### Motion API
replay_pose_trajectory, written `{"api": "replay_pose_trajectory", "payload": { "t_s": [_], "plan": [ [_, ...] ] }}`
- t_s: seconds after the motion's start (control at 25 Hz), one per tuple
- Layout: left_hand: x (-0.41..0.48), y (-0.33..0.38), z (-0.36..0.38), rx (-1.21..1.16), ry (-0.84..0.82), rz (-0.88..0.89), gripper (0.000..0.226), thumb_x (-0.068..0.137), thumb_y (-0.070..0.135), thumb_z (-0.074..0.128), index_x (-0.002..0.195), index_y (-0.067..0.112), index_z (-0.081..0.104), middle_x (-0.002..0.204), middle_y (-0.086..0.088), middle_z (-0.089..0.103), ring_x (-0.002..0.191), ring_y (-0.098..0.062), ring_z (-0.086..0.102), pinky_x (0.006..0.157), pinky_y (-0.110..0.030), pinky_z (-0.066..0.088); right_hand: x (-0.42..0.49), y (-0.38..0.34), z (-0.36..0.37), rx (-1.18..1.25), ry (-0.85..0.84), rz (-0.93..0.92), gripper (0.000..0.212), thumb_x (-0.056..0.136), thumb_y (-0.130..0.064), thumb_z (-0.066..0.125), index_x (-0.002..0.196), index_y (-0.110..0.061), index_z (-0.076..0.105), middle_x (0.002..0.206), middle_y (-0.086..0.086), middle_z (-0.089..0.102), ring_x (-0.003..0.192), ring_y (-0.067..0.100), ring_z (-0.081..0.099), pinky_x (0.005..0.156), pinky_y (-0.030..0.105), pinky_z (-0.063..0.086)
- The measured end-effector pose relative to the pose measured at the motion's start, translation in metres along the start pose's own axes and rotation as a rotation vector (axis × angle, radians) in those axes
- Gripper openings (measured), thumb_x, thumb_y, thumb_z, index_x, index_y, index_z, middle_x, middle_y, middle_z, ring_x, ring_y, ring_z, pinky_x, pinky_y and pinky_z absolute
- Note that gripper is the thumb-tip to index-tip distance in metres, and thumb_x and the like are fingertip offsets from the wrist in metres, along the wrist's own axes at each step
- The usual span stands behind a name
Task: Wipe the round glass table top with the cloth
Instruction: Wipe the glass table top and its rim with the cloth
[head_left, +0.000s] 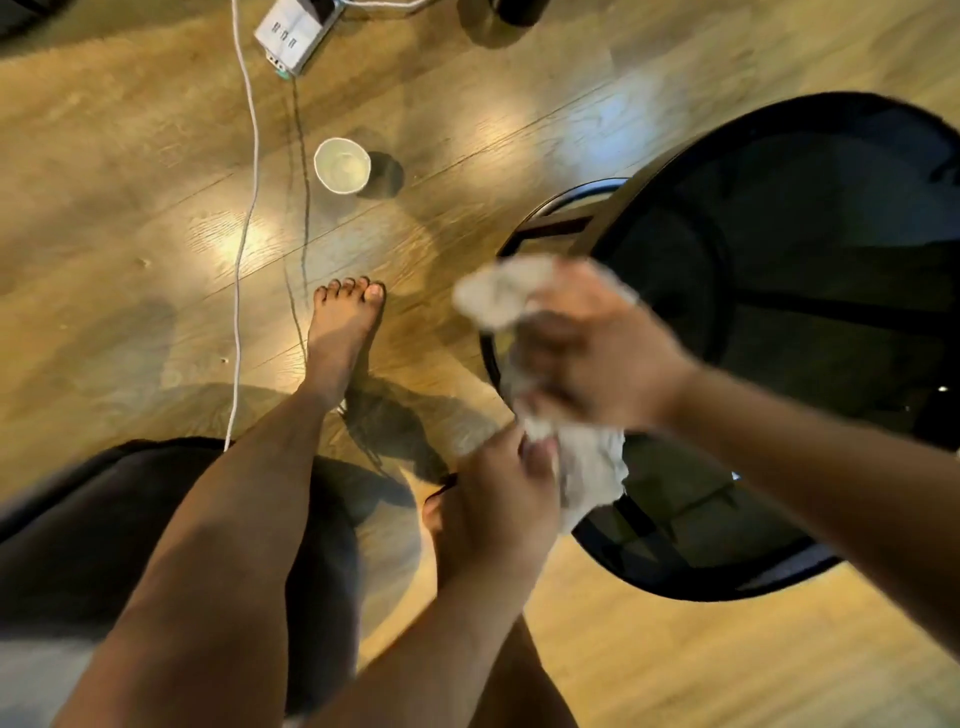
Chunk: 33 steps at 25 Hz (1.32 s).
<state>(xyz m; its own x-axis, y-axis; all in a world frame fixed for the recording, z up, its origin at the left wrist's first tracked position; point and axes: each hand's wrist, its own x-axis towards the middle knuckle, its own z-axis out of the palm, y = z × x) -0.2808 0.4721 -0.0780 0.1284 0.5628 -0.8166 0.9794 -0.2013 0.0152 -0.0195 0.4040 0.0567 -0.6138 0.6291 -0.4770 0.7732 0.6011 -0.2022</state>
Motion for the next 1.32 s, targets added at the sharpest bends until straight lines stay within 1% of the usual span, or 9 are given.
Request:
{"api": "replay_pose_trajectory", "payload": {
  "t_s": [0.08, 0.16, 0.28, 0.48, 0.64, 0.88, 1.0, 1.16, 1.32],
  "plan": [
    [-0.030, 0.038, -0.022, -0.303, 0.035, 0.030, 0.033, 0.107, 0.018, 0.027, 0.133, 0.005, 0.042, 0.133, -0.017, 0.049, 0.128, -0.030, 0.044, 0.109, -0.036, 0.031, 0.019, 0.058, -0.019, -0.051, 0.143, 0.385, 0.050, 0.093, -0.047, 0.041, 0.101, -0.009, 0.073, 0.114, 0.018, 0.068, 0.119, 0.041, 0.054, 0.110, 0.055, 0.032],
    [-0.073, 0.119, -0.052, -0.824, 0.367, 0.155, 0.029, 0.101, 0.016, 0.046, 0.126, 0.008, 0.058, 0.118, -0.014, 0.065, 0.112, -0.026, 0.060, 0.094, -0.025, 0.041, 0.019, 0.082, -0.033, 0.007, 0.224, 0.704, 0.052, 0.094, -0.046, 0.037, 0.093, -0.011, 0.076, 0.106, 0.012, 0.071, 0.118, 0.039, 0.052, 0.115, 0.053, 0.026],
    [-0.147, 0.175, -0.055, -1.032, 0.531, 0.226, 0.024, 0.092, 0.009, 0.056, 0.115, 0.009, 0.064, 0.101, -0.007, 0.070, 0.093, -0.022, 0.064, 0.076, -0.026, 0.045, 0.023, 0.040, -0.024, 0.092, 0.280, 0.683, 0.051, 0.094, -0.045, 0.036, 0.087, -0.013, 0.076, 0.098, 0.006, 0.073, 0.122, 0.034, 0.051, 0.118, 0.052, 0.021],
    [-0.247, 0.106, 0.048, -0.885, -0.223, 0.104, 0.016, 0.096, 0.022, 0.055, 0.088, 0.015, 0.067, 0.083, 0.001, 0.068, 0.088, -0.017, 0.065, 0.075, -0.034, 0.054, -0.033, -0.100, 0.030, 0.199, 0.152, 0.106, 0.024, 0.084, -0.031, 0.056, 0.078, -0.019, 0.076, 0.082, -0.002, 0.071, 0.116, 0.030, 0.060, 0.119, 0.050, 0.026],
    [-0.274, 0.074, 0.047, -0.476, -0.460, 0.289, 0.025, 0.090, 0.031, 0.055, 0.067, 0.022, 0.058, 0.073, -0.001, 0.064, 0.064, -0.010, 0.056, 0.061, -0.026, 0.043, -0.079, -0.177, 0.051, 0.463, 0.221, 0.312, 0.032, 0.094, -0.033, 0.046, 0.086, -0.022, 0.075, 0.086, -0.003, 0.071, 0.097, 0.023, 0.066, 0.109, 0.042, 0.040],
    [-0.244, 0.092, -0.040, -0.442, -0.227, 0.720, 0.030, 0.092, 0.008, 0.062, 0.091, 0.038, 0.062, 0.083, 0.024, 0.062, 0.085, 0.013, 0.060, 0.072, -0.011, 0.048, -0.076, -0.240, 0.009, 1.825, 1.137, 1.413, 0.039, 0.088, -0.059, 0.055, 0.116, -0.032, 0.058, 0.104, -0.009, 0.066, 0.092, 0.013, 0.066, 0.070, 0.029, 0.055],
    [-0.238, 0.131, -0.066, -0.079, -0.630, 0.712, 0.037, 0.092, 0.005, 0.056, 0.107, 0.037, 0.068, 0.093, 0.029, 0.064, 0.088, 0.020, 0.059, 0.084, -0.011, 0.051, -0.051, -0.270, -0.002, 2.320, 1.752, 1.545, 0.054, 0.077, -0.055, 0.075, 0.124, -0.037, 0.056, 0.112, -0.001, 0.071, 0.095, 0.021, 0.073, 0.065, 0.032, 0.059],
    [-0.208, 0.206, -0.088, 0.468, -0.251, 1.091, 0.037, 0.089, 0.016, 0.061, 0.123, 0.029, 0.066, 0.120, 0.006, 0.069, 0.110, -0.009, 0.063, 0.094, -0.023, 0.051, -0.002, -0.288, 0.007, 2.515, 2.357, 1.846, 0.032, 0.090, -0.017, 0.071, 0.119, -0.028, 0.061, 0.105, 0.005, 0.075, 0.090, 0.022, 0.075, 0.062, 0.031, 0.060],
    [-0.197, 0.297, -0.061, 1.301, 0.041, 1.267, 0.110, 0.071, 0.061, 0.076, 0.152, 0.044, 0.004, 0.165, 0.006, -0.002, 0.149, -0.039, 0.010, 0.110, -0.061, 0.032, -0.023, -0.243, 0.063, 2.249, 3.044, 1.981, 0.033, 0.092, -0.010, 0.064, 0.119, -0.027, 0.059, 0.107, 0.000, 0.072, 0.095, 0.022, 0.070, 0.078, 0.034, 0.060]
  ]
}}
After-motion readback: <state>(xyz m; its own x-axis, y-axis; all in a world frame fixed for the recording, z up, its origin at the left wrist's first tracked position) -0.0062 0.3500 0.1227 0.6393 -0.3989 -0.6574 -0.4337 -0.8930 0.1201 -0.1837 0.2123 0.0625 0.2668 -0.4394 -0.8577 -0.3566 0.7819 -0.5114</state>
